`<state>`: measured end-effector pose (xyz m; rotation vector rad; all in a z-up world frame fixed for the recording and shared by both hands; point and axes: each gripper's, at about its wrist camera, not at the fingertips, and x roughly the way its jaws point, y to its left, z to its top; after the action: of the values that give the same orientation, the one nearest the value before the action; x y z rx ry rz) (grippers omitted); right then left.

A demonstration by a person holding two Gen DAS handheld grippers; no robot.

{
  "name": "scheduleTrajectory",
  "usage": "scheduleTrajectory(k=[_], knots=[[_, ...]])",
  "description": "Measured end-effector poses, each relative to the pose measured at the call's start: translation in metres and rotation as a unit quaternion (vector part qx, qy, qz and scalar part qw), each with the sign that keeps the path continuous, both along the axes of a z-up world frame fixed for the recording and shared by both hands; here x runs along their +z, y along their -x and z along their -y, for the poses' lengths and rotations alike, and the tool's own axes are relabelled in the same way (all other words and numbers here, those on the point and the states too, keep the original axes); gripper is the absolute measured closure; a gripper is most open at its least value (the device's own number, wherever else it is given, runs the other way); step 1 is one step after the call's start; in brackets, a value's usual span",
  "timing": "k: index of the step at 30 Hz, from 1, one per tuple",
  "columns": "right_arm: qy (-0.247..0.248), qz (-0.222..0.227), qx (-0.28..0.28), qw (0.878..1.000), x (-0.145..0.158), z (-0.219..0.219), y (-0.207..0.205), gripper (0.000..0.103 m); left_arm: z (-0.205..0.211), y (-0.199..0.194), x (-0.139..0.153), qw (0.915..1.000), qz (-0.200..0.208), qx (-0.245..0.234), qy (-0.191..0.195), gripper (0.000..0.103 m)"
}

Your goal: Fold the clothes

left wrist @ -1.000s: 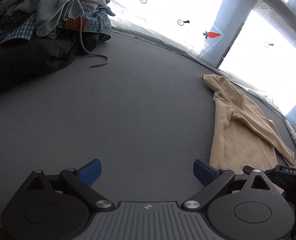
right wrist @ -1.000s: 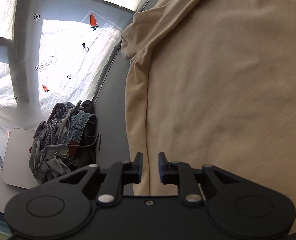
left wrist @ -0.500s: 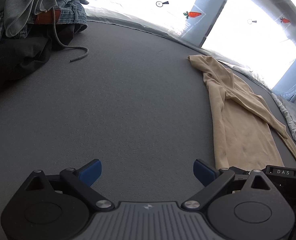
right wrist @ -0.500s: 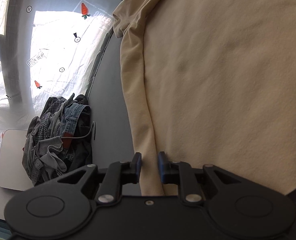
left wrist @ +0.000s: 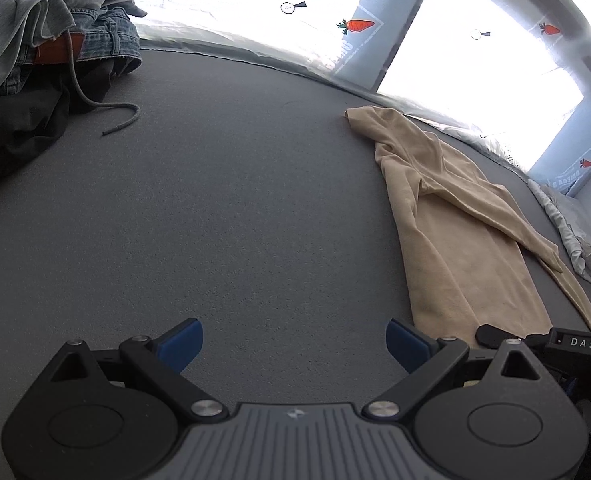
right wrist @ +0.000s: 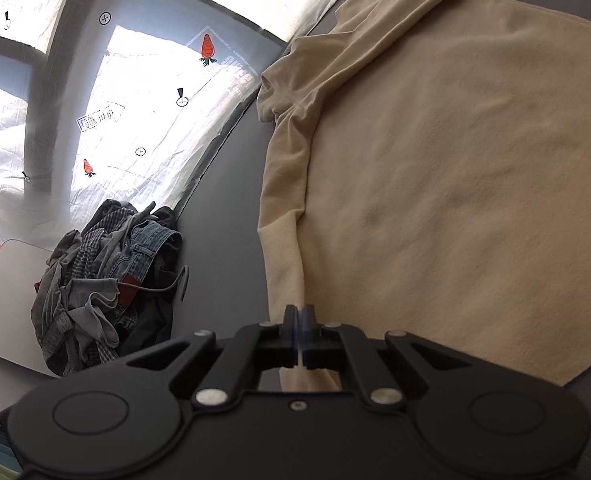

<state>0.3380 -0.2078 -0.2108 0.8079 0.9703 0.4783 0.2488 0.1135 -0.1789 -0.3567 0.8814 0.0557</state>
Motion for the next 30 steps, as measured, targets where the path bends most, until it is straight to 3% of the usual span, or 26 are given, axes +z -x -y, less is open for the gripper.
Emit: scheduleTrajectory(k=[9, 16, 25, 30], knots=[[0.049, 0.013, 0.006, 0.999, 0.011, 0.046, -0.009, 0.101, 0.066, -0.015, -0.002, 0.9989, -0.012, -0.043, -0.016, 0.005], [0.096, 0.029, 0.053, 0.994, 0.013, 0.058, -0.024, 0.101, 0.111, -0.021, -0.010, 0.9957, -0.037, -0.075, -0.038, 0.005], [0.123, 0.005, 0.113, 0.986, -0.005, 0.056, -0.034, 0.101, 0.142, -0.025, -0.040, 0.9844, -0.115, -0.088, -0.100, 0.005], [0.119, 0.000, 0.126, 0.985, -0.008, 0.063, -0.036, 0.101, 0.149, -0.028, -0.044, 0.9820, -0.122, -0.085, -0.117, 0.002]])
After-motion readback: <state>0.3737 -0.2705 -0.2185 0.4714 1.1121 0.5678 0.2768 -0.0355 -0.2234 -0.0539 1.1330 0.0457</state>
